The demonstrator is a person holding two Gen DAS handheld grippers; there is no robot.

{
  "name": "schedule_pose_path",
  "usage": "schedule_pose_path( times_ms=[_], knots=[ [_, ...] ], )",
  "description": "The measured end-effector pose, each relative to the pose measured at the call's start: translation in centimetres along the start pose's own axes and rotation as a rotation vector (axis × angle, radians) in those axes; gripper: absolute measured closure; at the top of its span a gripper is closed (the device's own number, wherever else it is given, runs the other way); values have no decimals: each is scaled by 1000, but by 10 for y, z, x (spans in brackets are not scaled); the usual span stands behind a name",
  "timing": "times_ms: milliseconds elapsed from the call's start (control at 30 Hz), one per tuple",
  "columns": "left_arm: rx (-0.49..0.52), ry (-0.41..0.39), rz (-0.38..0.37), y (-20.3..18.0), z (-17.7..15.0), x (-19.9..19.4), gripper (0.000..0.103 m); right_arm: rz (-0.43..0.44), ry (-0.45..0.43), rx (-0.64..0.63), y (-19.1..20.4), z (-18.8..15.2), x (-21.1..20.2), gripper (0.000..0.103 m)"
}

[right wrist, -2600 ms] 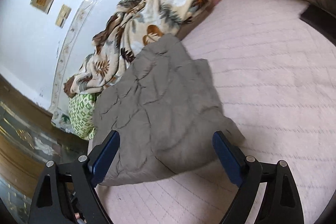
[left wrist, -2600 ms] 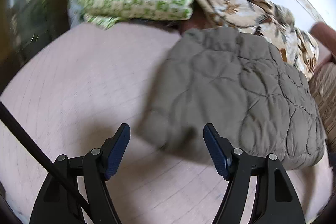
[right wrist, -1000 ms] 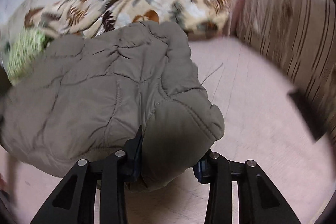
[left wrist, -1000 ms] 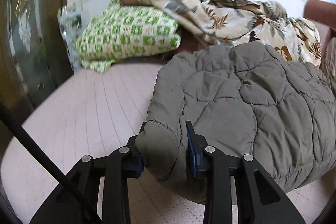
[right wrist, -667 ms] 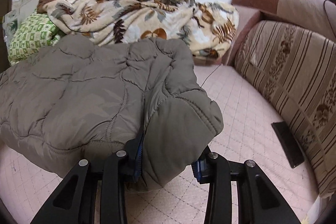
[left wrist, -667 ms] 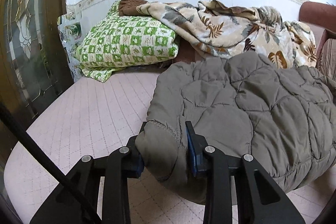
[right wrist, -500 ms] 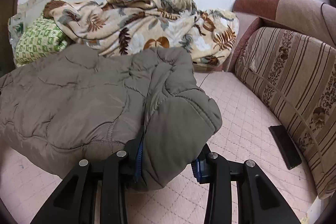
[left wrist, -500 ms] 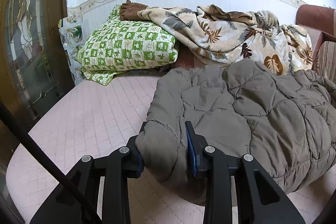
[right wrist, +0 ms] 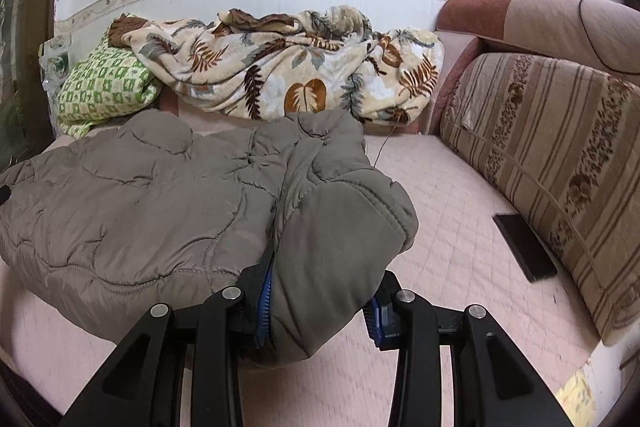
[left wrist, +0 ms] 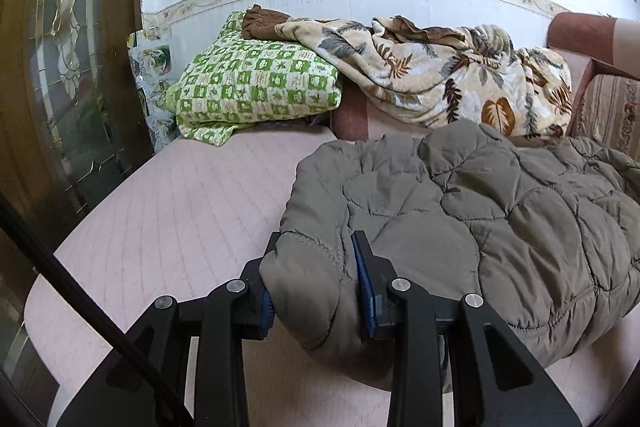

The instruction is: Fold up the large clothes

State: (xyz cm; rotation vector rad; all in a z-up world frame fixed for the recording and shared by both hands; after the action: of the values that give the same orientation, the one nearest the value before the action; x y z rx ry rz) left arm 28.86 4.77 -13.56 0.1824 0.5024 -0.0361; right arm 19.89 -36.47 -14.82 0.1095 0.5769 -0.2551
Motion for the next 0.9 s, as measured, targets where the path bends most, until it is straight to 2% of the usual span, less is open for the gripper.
schedule_pose_path(
  times_ms=[133, 233, 300, 333, 400, 433, 467, 533, 633, 700, 733, 800, 833, 900],
  knots=[
    [16, 49, 6, -3, -25, -4, 68, -3, 42, 6, -7, -21, -2, 63],
    [39, 120, 36, -5, -47, 6, 61, 11, 124, 57, -16, -39, 14, 62],
    [69, 183, 47, -9, -64, 17, 59, 39, 228, 144, -29, -58, 34, 57],
    [83, 197, 54, -10, -69, 19, 54, 82, 286, 236, -38, -69, 45, 47],
    [103, 189, 107, -7, -71, 17, 41, 160, 359, 394, -54, -81, 57, 37],
    [110, 182, 114, -6, -70, 16, 38, 194, 378, 476, -62, -84, 60, 28],
    [103, 180, 116, -2, -69, 14, 36, 235, 401, 581, -74, -88, 62, 25],
    [48, 170, 127, 11, -67, 10, 27, 299, 409, 683, -84, -89, 59, 25],
    [-89, 141, 128, 36, -61, 2, 23, 360, 385, 782, -96, -89, 45, 25],
    [-141, 120, 175, 50, -58, -5, 23, 379, 375, 825, -101, -92, 38, 25],
    [-153, 105, 197, 55, -55, -8, 23, 379, 366, 856, -107, -95, 34, 25],
    [-192, 83, 193, 62, -49, -12, 23, 357, 349, 898, -119, -98, 28, 24],
    [-206, 68, 204, 65, -47, -15, 23, 322, 329, 916, -128, -99, 24, 24],
    [-222, 34, 199, 64, -40, -20, 23, 249, 262, 866, -138, -89, 14, 25]
  ],
)
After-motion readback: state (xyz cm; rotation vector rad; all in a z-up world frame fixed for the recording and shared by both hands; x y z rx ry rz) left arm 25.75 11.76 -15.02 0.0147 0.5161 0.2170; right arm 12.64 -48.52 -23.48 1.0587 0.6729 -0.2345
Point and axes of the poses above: each gripper's, at about its wrist camera, not at the fingertips, and x roughly the way its jaws point, y to its left, z to its top, the point moved 9 cm from there along x, roughly the way its jaws point, and after that the axes turned 5 degrees about x, right-handed, at the moved point
